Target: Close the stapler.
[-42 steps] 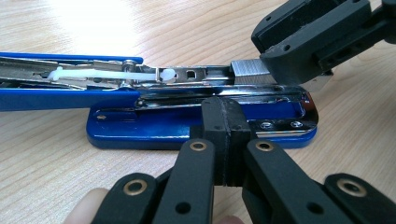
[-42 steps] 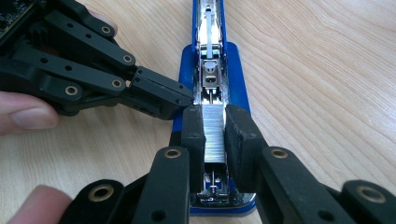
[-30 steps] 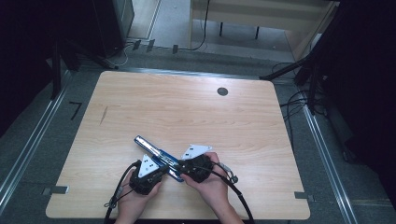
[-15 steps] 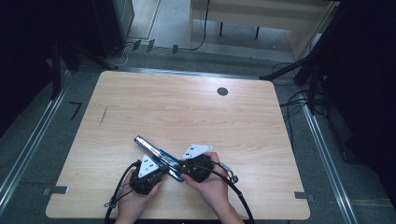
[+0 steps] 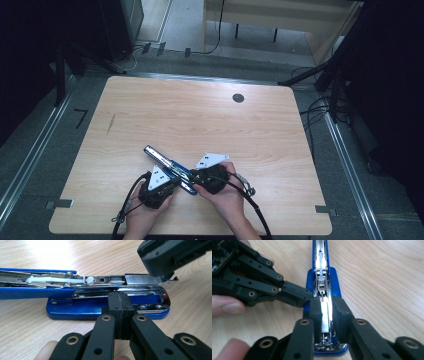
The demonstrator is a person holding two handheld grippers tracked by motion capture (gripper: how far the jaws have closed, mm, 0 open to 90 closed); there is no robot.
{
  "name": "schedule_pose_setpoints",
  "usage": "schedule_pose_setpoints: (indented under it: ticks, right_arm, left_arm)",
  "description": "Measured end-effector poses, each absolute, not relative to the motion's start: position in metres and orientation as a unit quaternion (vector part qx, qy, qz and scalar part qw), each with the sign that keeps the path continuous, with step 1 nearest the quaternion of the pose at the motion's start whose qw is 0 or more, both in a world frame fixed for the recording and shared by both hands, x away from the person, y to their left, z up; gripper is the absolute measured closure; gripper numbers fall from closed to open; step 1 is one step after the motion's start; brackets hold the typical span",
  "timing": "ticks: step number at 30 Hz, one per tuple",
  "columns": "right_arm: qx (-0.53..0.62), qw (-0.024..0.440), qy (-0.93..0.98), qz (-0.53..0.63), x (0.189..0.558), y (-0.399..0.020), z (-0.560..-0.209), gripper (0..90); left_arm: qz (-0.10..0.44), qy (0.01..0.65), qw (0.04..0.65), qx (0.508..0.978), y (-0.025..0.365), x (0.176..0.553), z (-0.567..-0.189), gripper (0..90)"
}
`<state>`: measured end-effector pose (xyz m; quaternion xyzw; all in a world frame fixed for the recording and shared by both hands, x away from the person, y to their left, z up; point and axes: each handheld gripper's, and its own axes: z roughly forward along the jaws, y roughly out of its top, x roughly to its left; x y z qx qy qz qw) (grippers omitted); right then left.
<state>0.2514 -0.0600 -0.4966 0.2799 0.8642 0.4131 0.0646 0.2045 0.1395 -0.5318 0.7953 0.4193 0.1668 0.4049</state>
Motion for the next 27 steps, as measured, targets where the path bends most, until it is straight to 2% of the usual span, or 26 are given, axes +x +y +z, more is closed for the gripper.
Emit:
schedule_pose_setpoints:
  ticks: [8,16,27]
  right_arm:
    - [0.277,0.066,0.864,0.416,0.257,-0.048,-0.496,90.0]
    - [0.271,0.069,0.872,0.401,0.263,-0.030,-0.504,90.0]
    - [0.266,0.077,0.876,0.394,0.257,-0.039,-0.503,90.0]
  left_arm:
    - [0.167,0.419,0.405,0.795,0.140,0.205,-0.532,90.0]
    - [0.166,0.420,0.404,0.796,0.140,0.205,-0.532,90.0]
    - [0.162,0.420,0.408,0.794,0.141,0.205,-0.532,90.0]
